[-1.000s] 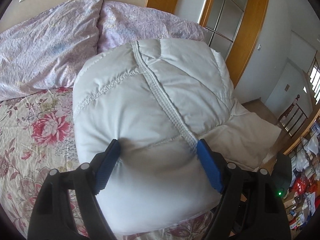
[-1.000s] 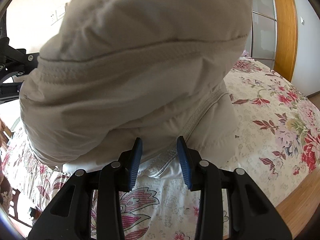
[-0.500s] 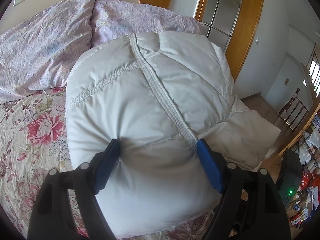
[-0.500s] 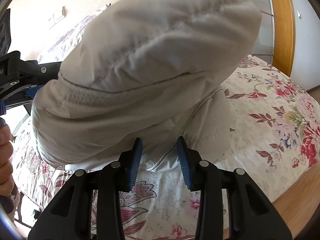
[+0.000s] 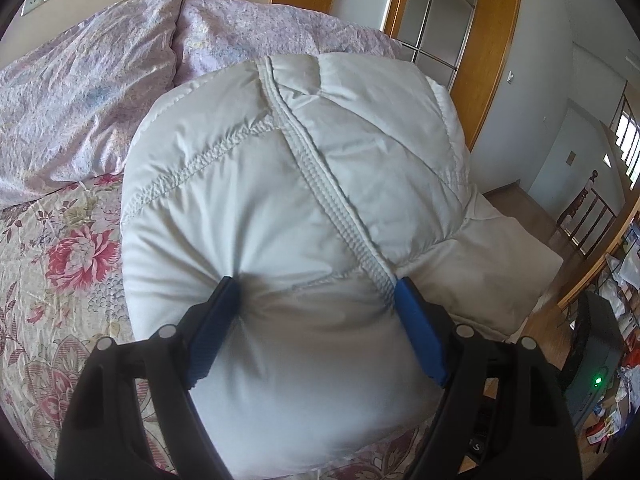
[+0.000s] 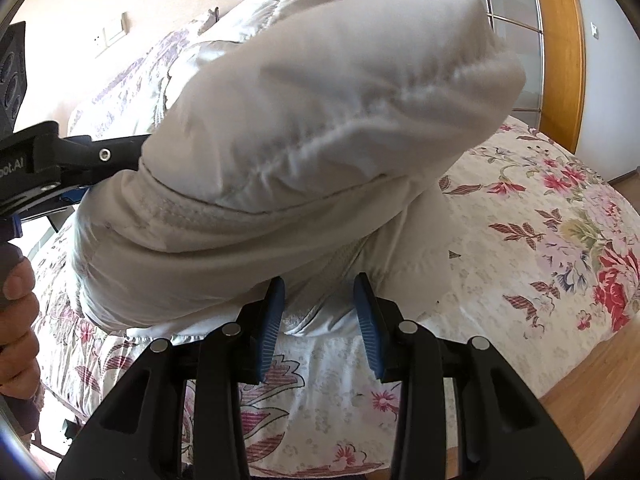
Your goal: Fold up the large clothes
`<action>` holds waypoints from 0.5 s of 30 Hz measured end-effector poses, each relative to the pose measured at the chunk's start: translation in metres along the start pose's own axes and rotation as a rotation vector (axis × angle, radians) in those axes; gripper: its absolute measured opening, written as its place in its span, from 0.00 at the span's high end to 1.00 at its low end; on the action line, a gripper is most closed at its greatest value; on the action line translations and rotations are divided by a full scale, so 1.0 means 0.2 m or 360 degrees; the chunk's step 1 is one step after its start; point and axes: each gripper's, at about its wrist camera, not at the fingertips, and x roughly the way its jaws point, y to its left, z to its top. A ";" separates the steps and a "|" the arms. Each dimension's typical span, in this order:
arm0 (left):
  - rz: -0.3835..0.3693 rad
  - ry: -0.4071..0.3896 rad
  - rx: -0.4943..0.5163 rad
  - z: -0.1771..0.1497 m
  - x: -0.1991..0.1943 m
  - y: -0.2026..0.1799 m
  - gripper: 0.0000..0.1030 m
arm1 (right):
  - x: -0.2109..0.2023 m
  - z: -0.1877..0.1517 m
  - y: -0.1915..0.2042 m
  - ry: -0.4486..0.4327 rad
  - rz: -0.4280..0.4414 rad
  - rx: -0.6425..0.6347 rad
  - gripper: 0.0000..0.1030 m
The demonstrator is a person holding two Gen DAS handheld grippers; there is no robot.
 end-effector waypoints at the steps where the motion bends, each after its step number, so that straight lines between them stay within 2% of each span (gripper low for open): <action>1: 0.0001 -0.0001 0.0004 0.00 0.00 0.00 0.23 | 0.00 0.00 0.00 0.0003 -0.0002 -0.0003 0.63; 11: -0.0002 -0.0009 0.0000 -0.02 0.03 -0.01 0.22 | -0.12 -0.02 -0.04 0.0021 -0.0086 -0.0015 0.61; 15: -0.0003 -0.0010 0.0000 -0.02 0.03 -0.01 0.22 | -0.18 0.00 -0.15 0.0011 -0.0220 0.0022 0.61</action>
